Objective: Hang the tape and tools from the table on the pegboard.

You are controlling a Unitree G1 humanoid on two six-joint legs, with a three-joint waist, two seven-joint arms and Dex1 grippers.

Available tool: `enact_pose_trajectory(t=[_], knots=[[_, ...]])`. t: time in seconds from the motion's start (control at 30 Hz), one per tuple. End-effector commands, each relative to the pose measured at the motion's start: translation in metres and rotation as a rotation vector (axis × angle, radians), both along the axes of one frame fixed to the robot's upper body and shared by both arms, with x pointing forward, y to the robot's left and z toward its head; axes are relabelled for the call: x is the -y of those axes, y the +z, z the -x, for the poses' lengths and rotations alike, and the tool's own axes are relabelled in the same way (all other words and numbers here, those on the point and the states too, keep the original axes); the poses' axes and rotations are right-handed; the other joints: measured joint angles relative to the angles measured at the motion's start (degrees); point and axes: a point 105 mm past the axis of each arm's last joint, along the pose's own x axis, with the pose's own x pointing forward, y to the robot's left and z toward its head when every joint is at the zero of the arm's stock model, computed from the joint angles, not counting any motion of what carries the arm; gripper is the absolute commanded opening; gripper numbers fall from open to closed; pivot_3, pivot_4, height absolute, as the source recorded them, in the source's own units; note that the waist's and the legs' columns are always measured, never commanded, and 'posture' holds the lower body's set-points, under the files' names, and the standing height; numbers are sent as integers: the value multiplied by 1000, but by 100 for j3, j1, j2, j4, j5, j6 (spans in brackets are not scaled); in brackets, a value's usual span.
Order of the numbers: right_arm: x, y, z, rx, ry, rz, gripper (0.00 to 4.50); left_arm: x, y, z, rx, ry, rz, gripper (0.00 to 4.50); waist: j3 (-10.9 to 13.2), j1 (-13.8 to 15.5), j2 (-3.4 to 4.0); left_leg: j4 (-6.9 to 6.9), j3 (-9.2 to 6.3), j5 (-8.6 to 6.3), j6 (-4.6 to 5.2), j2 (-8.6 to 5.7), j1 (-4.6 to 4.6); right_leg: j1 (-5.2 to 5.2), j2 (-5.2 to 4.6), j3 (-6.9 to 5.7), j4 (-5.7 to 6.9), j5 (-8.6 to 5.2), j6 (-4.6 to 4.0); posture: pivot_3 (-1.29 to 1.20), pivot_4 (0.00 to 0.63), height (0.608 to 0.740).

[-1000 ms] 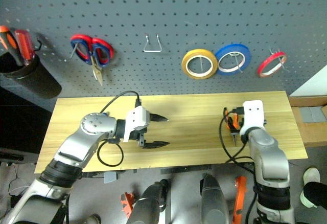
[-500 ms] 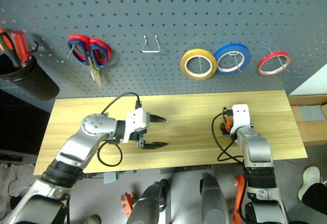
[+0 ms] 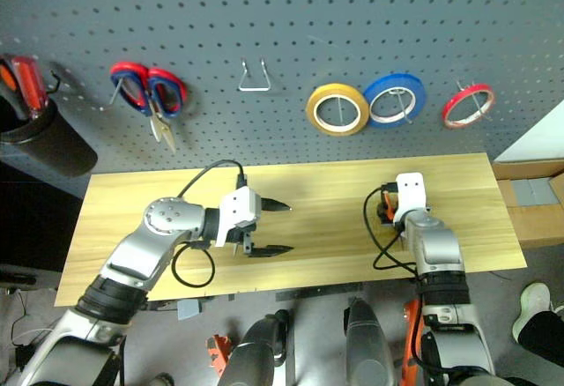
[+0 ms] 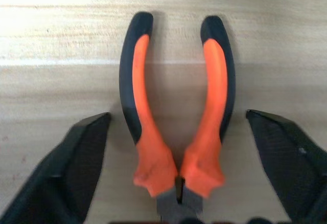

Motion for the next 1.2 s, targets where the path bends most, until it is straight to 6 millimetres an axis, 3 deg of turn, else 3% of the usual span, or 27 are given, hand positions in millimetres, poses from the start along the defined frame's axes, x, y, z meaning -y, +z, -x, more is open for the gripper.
enact_pose_trajectory(t=[0.03, 0.1, 0.23, 0.33, 0.43, 0.63, 0.87, 0.97, 1.2], knots=[[16, -17, 7, -68, -49, -4, 2934, 3, 7, 3, 34, -15, 13, 4500, -8, 2, 0, 1, 0, 0, 0, 0, 0, 0, 0, 1, 0, 0, 0, -143, 340, 740], [17, -16, 6, -65, -56, -12, 2578, 2, 7, 4, 30, -11, 16, 4500, -16, 3, 0, 1, 0, 0, 0, 0, 0, 0, 0, 1, 0, 1, 1, -146, 337, 740], [13, -11, 8, -49, -46, -9, 2578, -1, 6, 5, 15, 2, 23, 4500, -17, 5, 0, 1, 0, 0, 0, -1, 0, 0, 0, 3, 0, 1, 2, -148, 336, 740], [9, 5, 9, 16, -17, 24, 2578, -4, 7, 6, 6, 23, 40, 4500, -17, 5, 1, 0, 1, 0, 0, 0, -1, -2, 0, 3, -1, 1, 2, -144, 333, 740], [-5, 38, 22, 143, 50, 54, 2578, -11, 16, 7, -12, 82, 107, 4500, -17, 3, 1, -1, 10, 0, 1, -1, -15, -27, 0, 16, 3, 1, 2, -144, 331, 740], [-59, 84, 74, 414, 186, -142, 2577, -22, 32, 13, -51, 179, 240, 4500, -24, -19, 5, 1, 18, 0, -2, 47, -59, -98, 6, 31, 45, 1, 1, -142, 329, 740], [-114, 140, 113, 638, 398, -284, 2577, -38, 39, 15, 1, 325, 354, 4500, -34, 3, 6, 11, 21, -2, 3, 59, -54, -97, 17, 33, 49, 13, -12, -143, 329, 740], [-132, 170, 115, 753, 481, -327, 2577, -42, 46, 16, 19, 367, 420, 4500, -43, -2, 4, 11, 21, -1, 3, 67, -49, -96, 23, 30, 51, 19, -21, -133, 324, 740], [-160, 228, 97, 955, 633, -315, 2577, -50, 64, 22, 53, 405, 542, 4500, -66, 18, -8, 11, 27, 11, -18, 70, -47, -98, 34, 27, 48, 30, -33, -90, 308, 740]])
